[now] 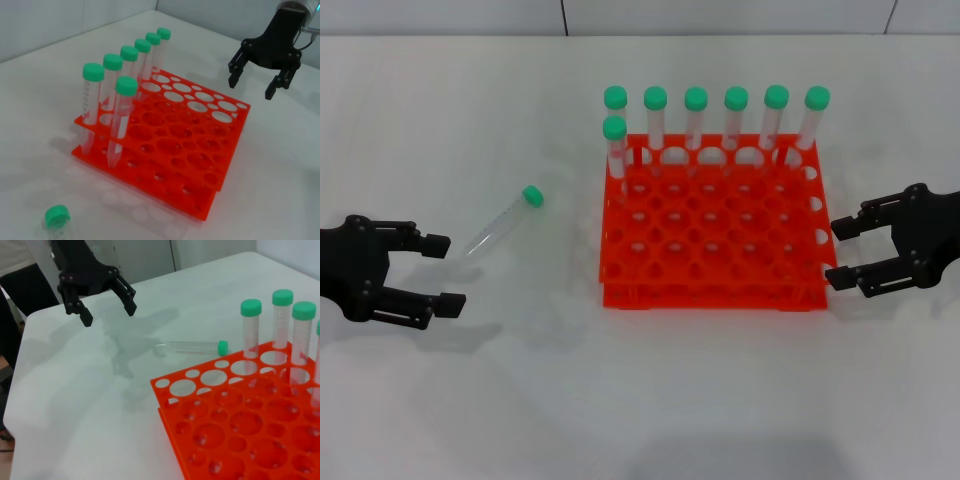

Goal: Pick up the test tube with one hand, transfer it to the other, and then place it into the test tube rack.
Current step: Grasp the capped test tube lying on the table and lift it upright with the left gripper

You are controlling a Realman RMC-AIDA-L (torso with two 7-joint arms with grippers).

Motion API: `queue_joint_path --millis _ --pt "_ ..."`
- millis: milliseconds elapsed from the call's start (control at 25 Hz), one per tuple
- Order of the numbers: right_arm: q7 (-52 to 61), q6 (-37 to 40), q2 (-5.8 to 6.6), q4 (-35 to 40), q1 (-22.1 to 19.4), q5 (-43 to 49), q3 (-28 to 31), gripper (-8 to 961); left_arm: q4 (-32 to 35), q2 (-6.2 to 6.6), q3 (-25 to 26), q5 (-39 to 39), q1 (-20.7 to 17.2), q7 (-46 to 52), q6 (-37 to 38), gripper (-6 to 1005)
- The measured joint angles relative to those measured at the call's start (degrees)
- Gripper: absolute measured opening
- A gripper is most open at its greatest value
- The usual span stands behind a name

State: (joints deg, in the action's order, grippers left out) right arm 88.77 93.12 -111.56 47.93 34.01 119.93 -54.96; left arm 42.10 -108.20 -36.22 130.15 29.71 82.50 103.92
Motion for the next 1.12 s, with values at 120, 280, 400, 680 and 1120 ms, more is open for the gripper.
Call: queue_joint_path --millis 120,280,400,680,1120 --pt "-0.17 0.08 -0.03 -0.04 0.07 -0.07 0.00 674 0.00 0.05 0.00 -0.05 0.00 0.06 -0.05 870" --pt "-0.25 0.21 -0.05 0.06 0.09 -0.18 0.03 673 0.00 0.10 0.06 -0.11 -0.01 0.09 -0.12 863" --pt "-0.50 0.22 -0.11 -0.09 0.02 -0.19 0.03 673 0.00 0.11 0.08 -0.12 -0.01 0.11 -0.18 858" --pt "-0.71 0.20 -0.52 -0.23 -0.22 -0.26 0.10 674 0.01 0.04 0.25 -0.02 -0.13 0.63 -0.35 846" --pt "-2.35 -0.28 -1.49 -0.39 -0.35 -0.26 0.42 673 20.96 -3.56 -0.72 6.97 -0.31 27.56 1.82 828"
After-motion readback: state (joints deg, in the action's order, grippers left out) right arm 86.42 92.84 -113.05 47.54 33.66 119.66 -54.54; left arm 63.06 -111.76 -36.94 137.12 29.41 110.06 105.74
